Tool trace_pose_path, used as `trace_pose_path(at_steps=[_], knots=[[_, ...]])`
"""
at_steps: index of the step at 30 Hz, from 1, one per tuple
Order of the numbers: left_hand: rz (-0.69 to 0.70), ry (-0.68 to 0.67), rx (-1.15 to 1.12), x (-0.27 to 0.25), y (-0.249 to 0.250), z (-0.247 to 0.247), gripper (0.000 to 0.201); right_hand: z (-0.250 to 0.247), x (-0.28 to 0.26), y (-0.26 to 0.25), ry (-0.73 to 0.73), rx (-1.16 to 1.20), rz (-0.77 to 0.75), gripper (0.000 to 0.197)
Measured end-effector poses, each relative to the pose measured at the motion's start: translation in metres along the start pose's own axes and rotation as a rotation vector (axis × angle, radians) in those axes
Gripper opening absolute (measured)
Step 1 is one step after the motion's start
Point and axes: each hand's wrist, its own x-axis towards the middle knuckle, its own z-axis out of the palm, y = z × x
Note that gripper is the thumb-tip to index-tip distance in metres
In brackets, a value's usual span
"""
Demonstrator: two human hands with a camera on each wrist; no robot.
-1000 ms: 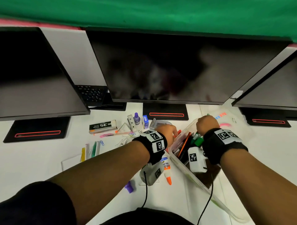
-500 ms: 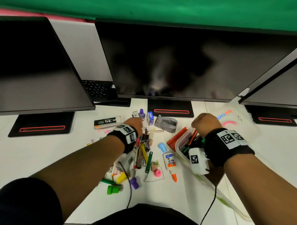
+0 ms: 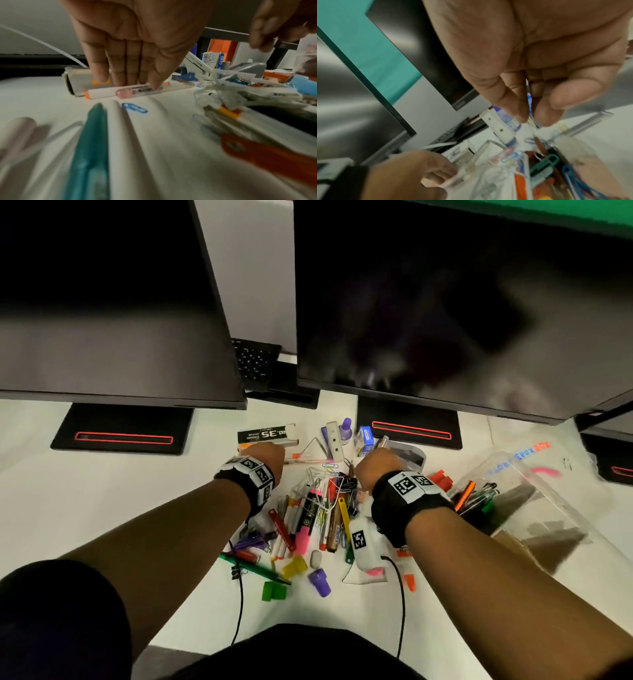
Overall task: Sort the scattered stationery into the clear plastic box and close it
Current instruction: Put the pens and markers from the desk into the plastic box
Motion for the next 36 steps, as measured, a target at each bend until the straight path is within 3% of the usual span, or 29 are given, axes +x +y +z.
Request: trace_pose_path(at_steps=[7,16,21,25,29,32,36], knots=[[0.126,0.048,0.044,0.002,-0.001,0.012,0.024,0.018,0.028,-0.015,0.03,-0.217,0.045,0.042],[0.112,0.044,0.087,0.006,0.012,0.011,0.03,0.028,0.051,-0.011,0.049,-0.065,0.099,0.04],[0.114,0.035,0.125,0.006,0.017,0.014,0.038,0.021,0.041,-0.007,0.247,0.141,0.065,0.031],[0.11,0.002,0.079,0.006,0.013,0.014,0.039,0.013,0.013,-0.01,0.401,0.304,-0.085,0.022],[0.107,-0.045,0.05,-0.001,-0.001,0.018,0.043,0.028,-0.014,-0.014,0.111,0.221,-0.346,0.003],[0.065,-0.087,-0.138,-0.006,-0.021,0.014,0.037,0.05,-0.026,-0.02,-0.06,-0.054,-0.535,0.018],[0.0,-0.096,-0.202,-0.02,-0.043,0.009,0.033,0.076,-0.034,-0.02,-0.19,-0.417,-0.729,0.024]])
